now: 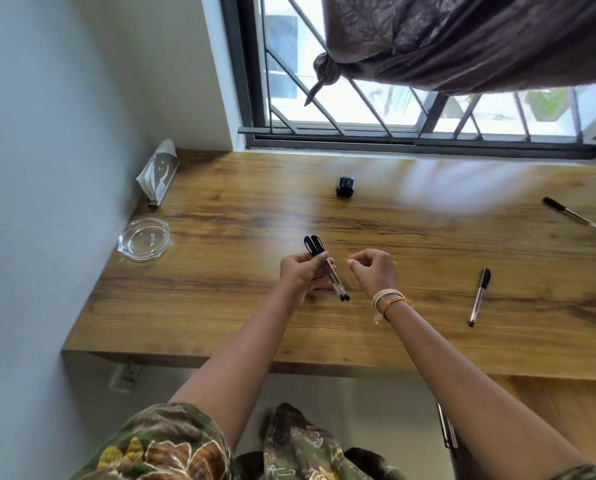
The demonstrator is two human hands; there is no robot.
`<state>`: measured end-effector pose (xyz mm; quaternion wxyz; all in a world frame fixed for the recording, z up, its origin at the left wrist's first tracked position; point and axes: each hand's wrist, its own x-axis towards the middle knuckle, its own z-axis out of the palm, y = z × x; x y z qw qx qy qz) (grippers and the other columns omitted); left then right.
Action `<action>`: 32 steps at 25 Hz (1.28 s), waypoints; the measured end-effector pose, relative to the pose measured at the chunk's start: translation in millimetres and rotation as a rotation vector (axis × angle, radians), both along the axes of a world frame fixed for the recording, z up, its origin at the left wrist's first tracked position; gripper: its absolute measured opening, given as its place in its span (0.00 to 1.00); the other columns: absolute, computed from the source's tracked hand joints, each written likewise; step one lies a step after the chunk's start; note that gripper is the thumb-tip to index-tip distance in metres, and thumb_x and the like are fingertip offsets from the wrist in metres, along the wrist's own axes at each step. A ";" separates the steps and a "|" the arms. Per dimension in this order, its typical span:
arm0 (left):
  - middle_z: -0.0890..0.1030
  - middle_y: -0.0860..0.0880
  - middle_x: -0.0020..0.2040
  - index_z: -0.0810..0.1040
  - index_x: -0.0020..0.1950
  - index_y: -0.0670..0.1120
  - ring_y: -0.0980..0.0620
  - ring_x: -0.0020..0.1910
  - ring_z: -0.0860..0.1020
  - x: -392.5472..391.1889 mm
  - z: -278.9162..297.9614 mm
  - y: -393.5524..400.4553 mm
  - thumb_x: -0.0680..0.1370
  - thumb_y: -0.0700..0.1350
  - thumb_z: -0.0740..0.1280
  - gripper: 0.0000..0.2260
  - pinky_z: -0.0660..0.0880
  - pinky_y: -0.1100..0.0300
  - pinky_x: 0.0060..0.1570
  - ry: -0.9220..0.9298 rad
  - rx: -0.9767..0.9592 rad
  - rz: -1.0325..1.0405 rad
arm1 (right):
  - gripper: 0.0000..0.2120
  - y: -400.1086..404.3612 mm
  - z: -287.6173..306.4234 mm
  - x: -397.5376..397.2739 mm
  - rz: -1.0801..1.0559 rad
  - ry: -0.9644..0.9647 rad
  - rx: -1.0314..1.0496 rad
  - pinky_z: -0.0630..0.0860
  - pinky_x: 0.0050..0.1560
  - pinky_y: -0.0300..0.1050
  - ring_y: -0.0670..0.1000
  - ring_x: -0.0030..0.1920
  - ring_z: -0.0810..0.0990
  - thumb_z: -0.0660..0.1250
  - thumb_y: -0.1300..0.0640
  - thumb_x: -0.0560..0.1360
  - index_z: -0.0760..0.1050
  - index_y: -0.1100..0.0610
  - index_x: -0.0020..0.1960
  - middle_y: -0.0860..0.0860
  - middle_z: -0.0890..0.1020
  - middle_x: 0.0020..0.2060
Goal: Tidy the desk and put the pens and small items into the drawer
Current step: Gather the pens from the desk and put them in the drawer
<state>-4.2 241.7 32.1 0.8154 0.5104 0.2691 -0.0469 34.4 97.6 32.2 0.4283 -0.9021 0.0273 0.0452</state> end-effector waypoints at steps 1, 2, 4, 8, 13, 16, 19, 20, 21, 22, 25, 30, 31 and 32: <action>0.83 0.40 0.40 0.77 0.48 0.36 0.50 0.32 0.84 0.1 1.1 -11.6 0.77 0.35 0.69 0.03 0.83 0.55 0.35 0.000 -0.009 -0.012 | 0.03 -16.0 -1.8 -0.1 -0.042 -0.005 -0.037 0.75 0.42 0.41 0.50 0.42 0.82 0.71 0.55 0.71 0.83 0.54 0.43 0.48 0.83 0.36; 0.82 0.39 0.41 0.77 0.50 0.34 0.50 0.32 0.84 0.1 2.5 -22.6 0.77 0.35 0.69 0.05 0.83 0.54 0.34 0.003 -0.012 -0.023 | 0.04 -32.8 -3.8 -0.1 -0.082 -0.012 -0.073 0.75 0.42 0.41 0.51 0.43 0.82 0.71 0.55 0.72 0.83 0.55 0.43 0.48 0.82 0.36; 0.82 0.38 0.42 0.76 0.55 0.31 0.49 0.32 0.83 -0.6 3.4 -42.8 0.77 0.35 0.69 0.10 0.83 0.53 0.36 0.018 0.002 -0.041 | 0.04 -67.1 -9.5 -1.0 -0.154 -0.061 -0.195 0.75 0.46 0.44 0.55 0.47 0.81 0.72 0.55 0.72 0.82 0.56 0.44 0.52 0.83 0.40; 0.82 0.39 0.41 0.76 0.51 0.34 0.50 0.31 0.83 -4.6 0.8 -69.2 0.76 0.35 0.69 0.06 0.82 0.55 0.32 0.069 0.027 -0.067 | 0.08 -126.2 -19.6 -5.8 -0.380 -0.162 -0.463 0.71 0.57 0.54 0.62 0.56 0.74 0.73 0.57 0.70 0.79 0.57 0.48 0.59 0.77 0.53; 0.82 0.38 0.42 0.75 0.50 0.36 0.44 0.38 0.83 -8.1 -3.0 -87.3 0.76 0.35 0.69 0.05 0.83 0.51 0.37 0.110 0.028 -0.070 | 0.12 -157.5 -26.3 -10.1 -0.527 -0.042 -0.501 0.68 0.59 0.59 0.66 0.58 0.71 0.66 0.63 0.73 0.75 0.61 0.55 0.65 0.73 0.57; 0.82 0.38 0.44 0.76 0.50 0.36 0.43 0.40 0.83 -6.4 -3.5 -93.5 0.76 0.36 0.69 0.05 0.83 0.50 0.40 0.127 0.046 -0.084 | 0.18 -161.8 -26.5 -9.7 -0.424 -0.052 -0.526 0.71 0.58 0.56 0.66 0.54 0.73 0.63 0.68 0.72 0.74 0.59 0.61 0.65 0.74 0.55; 0.82 0.37 0.46 0.75 0.52 0.35 0.43 0.40 0.82 -1.0 -4.9 -96.9 0.76 0.35 0.69 0.07 0.83 0.50 0.40 0.146 0.045 -0.081 | 0.20 -154.9 -19.9 -6.8 -0.375 -0.090 -0.374 0.75 0.56 0.54 0.65 0.54 0.77 0.62 0.70 0.73 0.73 0.59 0.63 0.64 0.78 0.54; 0.82 0.36 0.46 0.75 0.54 0.35 0.43 0.40 0.82 0.9 -5.2 -97.5 0.76 0.35 0.69 0.08 0.83 0.48 0.42 0.149 0.047 -0.081 | 0.18 -148.5 -17.2 -6.3 -0.347 -0.095 -0.292 0.77 0.54 0.52 0.63 0.53 0.79 0.62 0.69 0.73 0.74 0.60 0.63 0.63 0.80 0.53; 0.82 0.36 0.47 0.75 0.55 0.34 0.42 0.41 0.82 2.5 -5.7 -98.0 0.76 0.35 0.69 0.10 0.82 0.47 0.45 0.148 0.048 -0.085 | 0.17 -139.5 -14.6 -6.4 -0.305 -0.088 -0.189 0.78 0.49 0.48 0.60 0.52 0.80 0.64 0.69 0.74 0.74 0.60 0.62 0.62 0.81 0.52; 0.82 0.36 0.47 0.75 0.57 0.33 0.42 0.42 0.83 3.6 -6.4 -98.6 0.76 0.35 0.69 0.11 0.82 0.45 0.47 0.145 0.047 -0.091 | 0.15 -128.7 -11.8 -7.3 -0.259 -0.063 -0.069 0.78 0.43 0.43 0.56 0.49 0.82 0.65 0.68 0.74 0.75 0.60 0.61 0.60 0.83 0.51; 0.83 0.39 0.43 0.76 0.56 0.34 0.44 0.39 0.83 7.0 -4.1 -97.4 0.76 0.36 0.69 0.10 0.83 0.48 0.43 0.125 0.013 -0.093 | 0.11 -92.9 -3.9 -10.2 -0.149 0.114 0.297 0.79 0.38 0.39 0.53 0.45 0.84 0.69 0.65 0.74 0.79 0.59 0.56 0.57 0.85 0.49; 0.84 0.44 0.35 0.78 0.51 0.38 0.50 0.31 0.84 17.4 3.1 -78.8 0.76 0.37 0.70 0.06 0.80 0.59 0.30 0.120 -0.012 -0.036 | 0.11 -58.0 6.4 -7.2 -0.043 0.143 0.388 0.81 0.45 0.39 0.50 0.45 0.84 0.68 0.69 0.73 0.80 0.62 0.55 0.57 0.85 0.48; 0.84 0.43 0.36 0.77 0.53 0.37 0.50 0.31 0.84 20.4 2.7 -74.8 0.76 0.37 0.71 0.08 0.79 0.59 0.30 0.122 -0.011 -0.029 | 0.12 -54.0 6.9 -5.6 -0.043 0.128 0.373 0.82 0.46 0.41 0.50 0.46 0.84 0.68 0.70 0.73 0.80 0.62 0.55 0.57 0.85 0.48; 0.84 0.43 0.37 0.77 0.54 0.37 0.50 0.31 0.83 23.3 2.0 -70.7 0.75 0.37 0.71 0.09 0.79 0.59 0.29 0.119 -0.003 -0.034 | 0.12 -49.7 7.1 -4.7 -0.045 0.114 0.363 0.82 0.48 0.43 0.51 0.47 0.85 0.67 0.70 0.74 0.80 0.62 0.55 0.57 0.85 0.48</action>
